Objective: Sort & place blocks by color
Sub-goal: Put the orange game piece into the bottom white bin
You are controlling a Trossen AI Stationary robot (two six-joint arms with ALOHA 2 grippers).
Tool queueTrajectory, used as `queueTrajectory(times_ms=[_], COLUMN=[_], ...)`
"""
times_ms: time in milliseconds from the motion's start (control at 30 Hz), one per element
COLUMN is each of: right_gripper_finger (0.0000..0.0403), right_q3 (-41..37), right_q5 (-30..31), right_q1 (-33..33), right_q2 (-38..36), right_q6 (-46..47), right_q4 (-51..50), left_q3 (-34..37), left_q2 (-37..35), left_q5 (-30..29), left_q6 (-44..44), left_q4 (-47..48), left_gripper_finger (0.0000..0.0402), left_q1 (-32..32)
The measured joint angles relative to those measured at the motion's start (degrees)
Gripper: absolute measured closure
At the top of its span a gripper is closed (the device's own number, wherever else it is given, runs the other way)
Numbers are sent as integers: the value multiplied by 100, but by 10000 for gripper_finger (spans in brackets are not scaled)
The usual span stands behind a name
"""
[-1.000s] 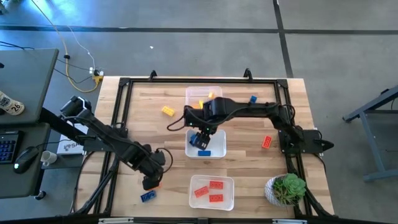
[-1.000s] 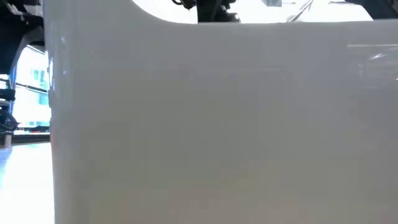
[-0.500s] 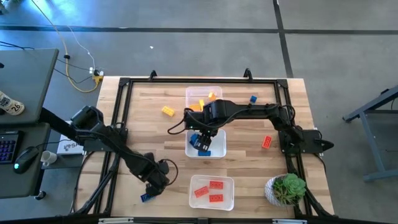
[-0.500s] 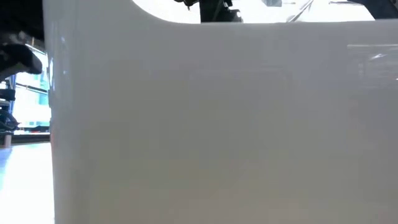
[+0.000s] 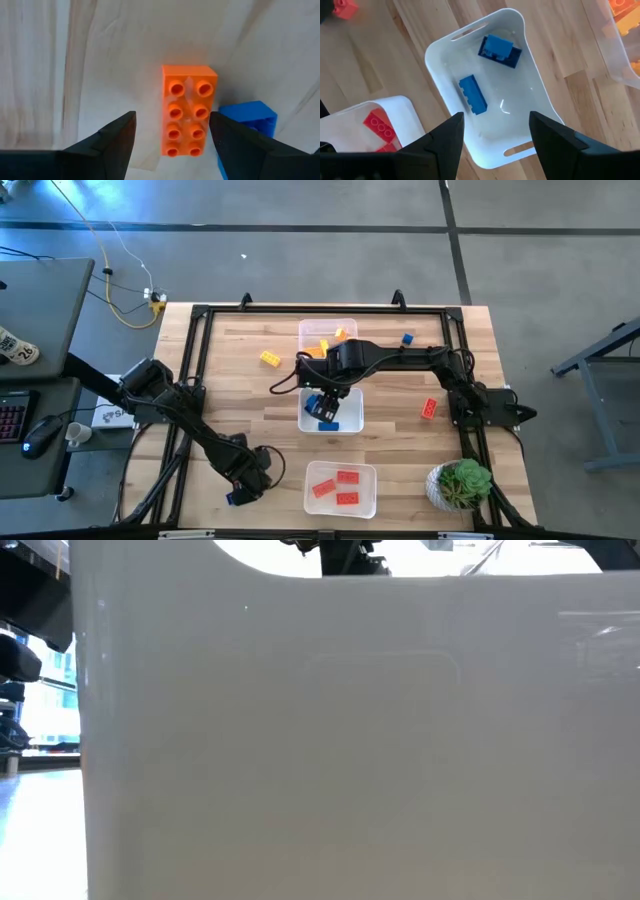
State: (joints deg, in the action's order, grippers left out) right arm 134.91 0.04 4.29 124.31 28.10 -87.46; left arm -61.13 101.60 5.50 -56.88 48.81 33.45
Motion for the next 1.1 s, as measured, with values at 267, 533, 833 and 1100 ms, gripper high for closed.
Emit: queueTrajectory(times_ms=[267,533,833,1100], right_gripper_finger=[192,192,192,192], right_q3=[0,0,0,0], right_q5=[13,58,51,-53], right_q1=[0,0,1,109], right_q2=[0,0,0,0], right_q6=[19,41,46,192], right_q4=[0,0,0,2], left_q3=[-1,-25,-15,-8], left_q2=[233,472,420,422], left_q5=[-53,-91,-142,-147], left_q6=[26,99,460,667], left_q4=[-82,-50,-107,-104], left_gripper_finger=[161,167,257,290], left_q1=[4,2,4,2])
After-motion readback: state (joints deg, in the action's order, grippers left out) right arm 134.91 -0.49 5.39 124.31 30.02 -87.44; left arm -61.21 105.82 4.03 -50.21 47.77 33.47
